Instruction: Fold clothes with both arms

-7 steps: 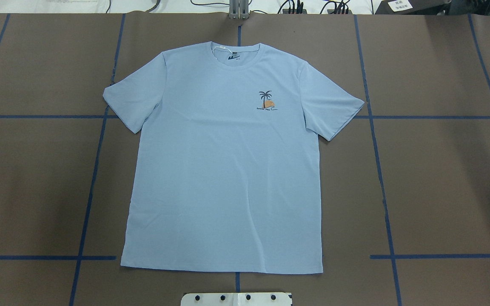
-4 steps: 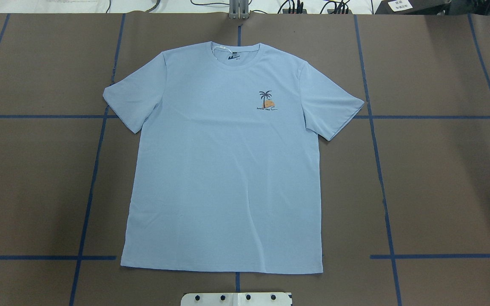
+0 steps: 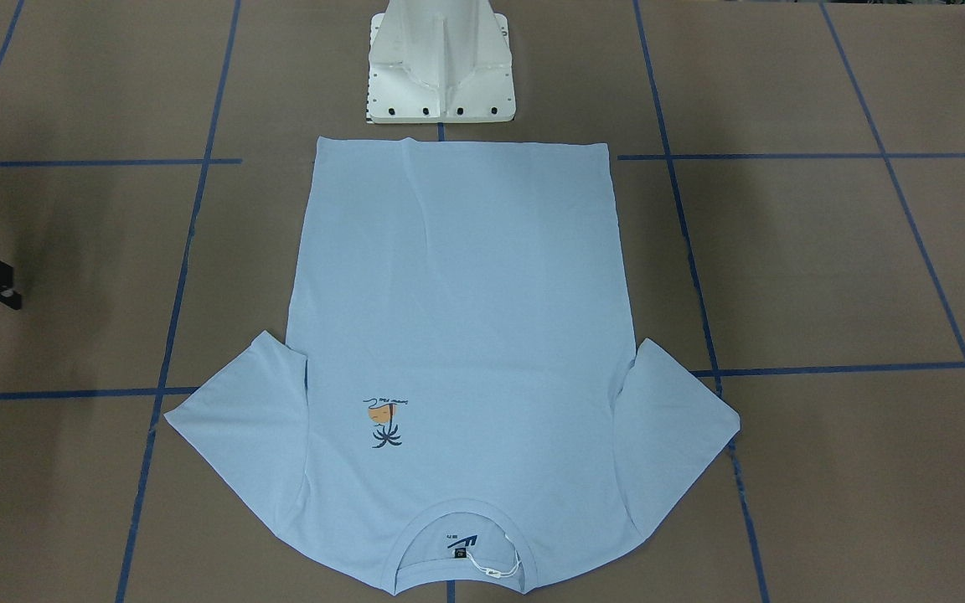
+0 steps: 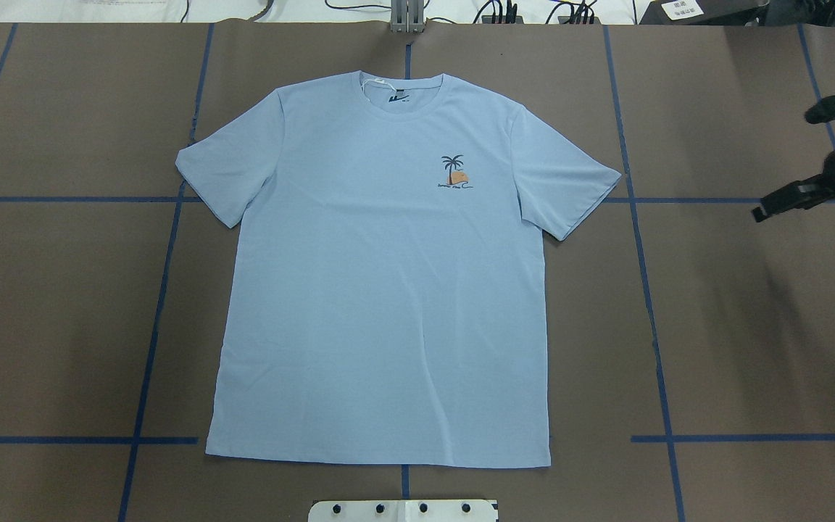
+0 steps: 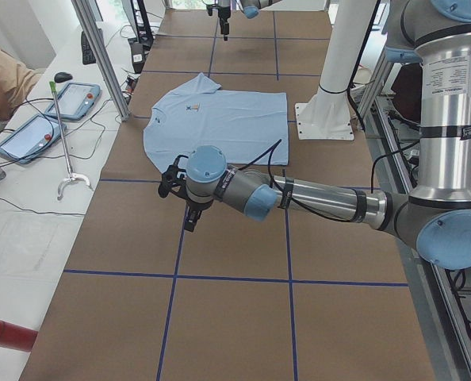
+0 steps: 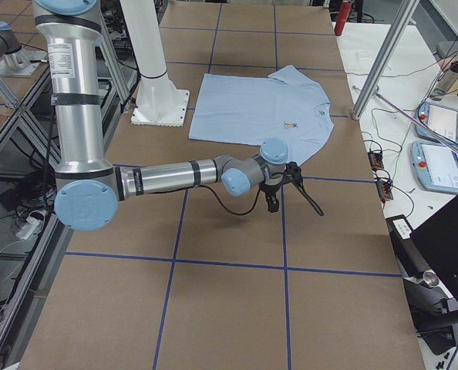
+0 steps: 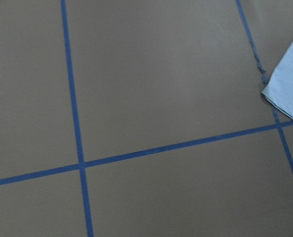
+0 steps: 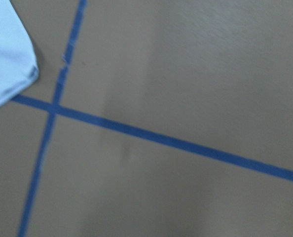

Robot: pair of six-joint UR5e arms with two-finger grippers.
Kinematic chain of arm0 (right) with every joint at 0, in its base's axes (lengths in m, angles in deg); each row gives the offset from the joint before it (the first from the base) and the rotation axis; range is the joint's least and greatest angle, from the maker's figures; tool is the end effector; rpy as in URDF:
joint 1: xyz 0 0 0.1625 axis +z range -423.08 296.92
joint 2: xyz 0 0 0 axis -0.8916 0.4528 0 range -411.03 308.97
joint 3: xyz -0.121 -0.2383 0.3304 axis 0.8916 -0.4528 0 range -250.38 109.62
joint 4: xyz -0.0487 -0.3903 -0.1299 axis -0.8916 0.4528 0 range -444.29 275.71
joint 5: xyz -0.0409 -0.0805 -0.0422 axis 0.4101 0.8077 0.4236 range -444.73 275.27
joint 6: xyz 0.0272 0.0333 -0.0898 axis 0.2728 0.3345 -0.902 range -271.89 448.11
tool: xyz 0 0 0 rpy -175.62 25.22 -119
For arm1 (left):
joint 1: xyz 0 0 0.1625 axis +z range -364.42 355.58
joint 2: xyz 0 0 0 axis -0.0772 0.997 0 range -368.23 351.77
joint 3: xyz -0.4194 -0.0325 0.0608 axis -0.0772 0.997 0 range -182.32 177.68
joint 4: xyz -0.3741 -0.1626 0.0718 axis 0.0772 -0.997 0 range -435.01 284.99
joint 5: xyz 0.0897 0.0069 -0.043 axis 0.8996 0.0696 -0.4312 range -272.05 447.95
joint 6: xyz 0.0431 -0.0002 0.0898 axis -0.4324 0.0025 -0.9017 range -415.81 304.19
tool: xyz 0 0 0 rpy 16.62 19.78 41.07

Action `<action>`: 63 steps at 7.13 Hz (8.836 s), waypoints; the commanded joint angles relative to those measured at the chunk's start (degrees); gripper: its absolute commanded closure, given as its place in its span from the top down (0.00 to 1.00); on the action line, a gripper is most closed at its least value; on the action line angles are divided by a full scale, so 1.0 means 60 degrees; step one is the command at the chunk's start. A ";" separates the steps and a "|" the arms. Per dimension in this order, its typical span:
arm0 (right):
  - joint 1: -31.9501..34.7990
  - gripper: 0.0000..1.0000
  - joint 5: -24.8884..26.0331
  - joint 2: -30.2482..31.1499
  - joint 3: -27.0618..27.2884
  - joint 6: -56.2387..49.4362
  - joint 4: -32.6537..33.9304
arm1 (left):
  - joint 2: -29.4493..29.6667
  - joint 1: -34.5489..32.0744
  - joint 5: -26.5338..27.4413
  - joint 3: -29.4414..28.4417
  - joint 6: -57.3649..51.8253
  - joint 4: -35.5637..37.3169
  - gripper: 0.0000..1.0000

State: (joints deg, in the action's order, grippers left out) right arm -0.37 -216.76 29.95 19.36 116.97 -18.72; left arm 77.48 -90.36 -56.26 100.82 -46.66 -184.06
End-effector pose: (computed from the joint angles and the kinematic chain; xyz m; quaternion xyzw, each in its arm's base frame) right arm -0.2059 -0.5443 0.5299 0.0735 -0.4287 -0.0901 0.8959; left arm -0.0189 -0.4736 0.5308 0.1624 0.4639 0.0714 0.8680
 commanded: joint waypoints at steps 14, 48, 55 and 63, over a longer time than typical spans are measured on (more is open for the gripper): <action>-0.3156 0.00 0.4205 -0.5871 -0.4020 0.9598 -0.2798 | -0.0718 0.0041 -0.0019 0.0520 -0.0089 -0.0644 1.00; -0.3859 1.00 0.6492 -0.1325 0.2168 1.1787 -0.2842 | 0.8200 0.6192 0.4302 -0.7142 1.1906 -0.5407 0.85; -0.7411 1.00 0.6956 -0.0510 0.4491 1.3456 0.0520 | 0.4617 0.7248 0.4244 -0.0864 1.3578 -0.5130 0.91; -1.0537 1.00 0.9743 0.0169 0.6048 1.6457 0.4243 | 0.4524 0.7219 0.4302 -0.0798 1.3708 -0.5115 0.95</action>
State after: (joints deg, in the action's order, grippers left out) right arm -61.80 -159.47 30.91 54.46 213.83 3.26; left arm 104.65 -46.98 -30.45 96.08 35.00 -214.75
